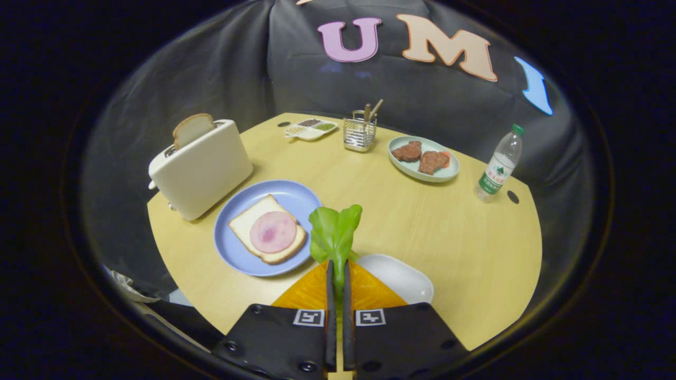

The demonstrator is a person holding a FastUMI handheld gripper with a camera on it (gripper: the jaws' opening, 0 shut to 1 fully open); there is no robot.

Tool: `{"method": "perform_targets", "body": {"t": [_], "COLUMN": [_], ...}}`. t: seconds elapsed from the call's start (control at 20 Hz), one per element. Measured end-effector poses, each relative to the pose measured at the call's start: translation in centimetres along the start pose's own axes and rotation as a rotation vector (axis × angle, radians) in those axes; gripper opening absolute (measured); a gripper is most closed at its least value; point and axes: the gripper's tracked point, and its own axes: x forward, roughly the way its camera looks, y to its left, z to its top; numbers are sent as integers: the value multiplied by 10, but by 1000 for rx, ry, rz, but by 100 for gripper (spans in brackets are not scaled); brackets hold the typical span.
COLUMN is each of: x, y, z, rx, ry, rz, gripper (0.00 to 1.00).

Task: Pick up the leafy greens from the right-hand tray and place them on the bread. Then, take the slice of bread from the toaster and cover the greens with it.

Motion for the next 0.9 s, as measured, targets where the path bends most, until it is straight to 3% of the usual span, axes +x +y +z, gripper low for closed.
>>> {"method": "perform_targets", "body": {"t": [0.9], "x": [56], "y": [119], "z": [42], "rx": [-104], "ry": [23], "rz": [123], "gripper": [8]}}
